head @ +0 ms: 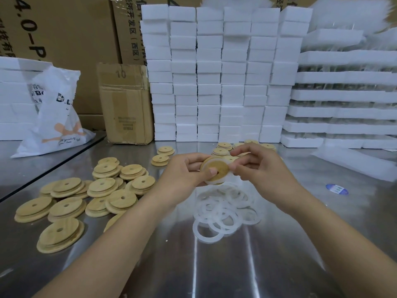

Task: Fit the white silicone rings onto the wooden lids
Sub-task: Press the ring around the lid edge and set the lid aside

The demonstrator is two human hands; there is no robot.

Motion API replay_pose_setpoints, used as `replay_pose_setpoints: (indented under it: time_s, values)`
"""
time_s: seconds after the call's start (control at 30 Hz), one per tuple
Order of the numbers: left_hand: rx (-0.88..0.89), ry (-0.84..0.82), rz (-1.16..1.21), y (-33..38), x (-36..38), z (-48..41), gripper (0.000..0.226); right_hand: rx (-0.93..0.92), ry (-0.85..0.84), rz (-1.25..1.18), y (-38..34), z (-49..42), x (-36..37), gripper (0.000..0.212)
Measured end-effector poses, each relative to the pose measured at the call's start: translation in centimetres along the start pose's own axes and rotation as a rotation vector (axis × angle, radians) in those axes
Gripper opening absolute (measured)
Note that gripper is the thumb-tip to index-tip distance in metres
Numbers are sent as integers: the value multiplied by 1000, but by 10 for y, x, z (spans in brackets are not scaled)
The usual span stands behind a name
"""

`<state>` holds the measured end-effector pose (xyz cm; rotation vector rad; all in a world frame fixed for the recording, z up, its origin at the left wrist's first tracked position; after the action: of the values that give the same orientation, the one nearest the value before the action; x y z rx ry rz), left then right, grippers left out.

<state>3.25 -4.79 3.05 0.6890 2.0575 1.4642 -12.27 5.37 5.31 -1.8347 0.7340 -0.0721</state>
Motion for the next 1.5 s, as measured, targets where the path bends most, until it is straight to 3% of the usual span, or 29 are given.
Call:
replay_pose_setpoints:
  time_s: [0.2,0.5,0.67,0.83,1.23,1.5]
  values:
    - [-34,-14,149,2,-11,-2,27,-2,-55,-111,-8,1,0,19]
    - [-64,57,275,-7,-9,-3,30,49,55,-76,2,6,11,20]
    - [-38,49,138,-5,-8,-3,39,53,96,-128,2,5,8,20]
    - [-10,64,34,-5,-6,-2,20,25,80,-57,1,6,10,22]
    - [-57,-57,135,5,-7,-1,25,-27,-49,-103,-10,2,2,15]
    - [-66,-23,114,0,-8,1,17,11,-59,-112,-4,5,12,17]
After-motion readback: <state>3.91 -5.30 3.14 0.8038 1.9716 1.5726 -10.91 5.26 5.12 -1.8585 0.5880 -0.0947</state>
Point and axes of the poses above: each hand's wrist, its own z-axis away from the middle knuckle, its own x-axis out of the palm, y = z × x, the point moved 9 cm from there along -z, towards the middle knuckle
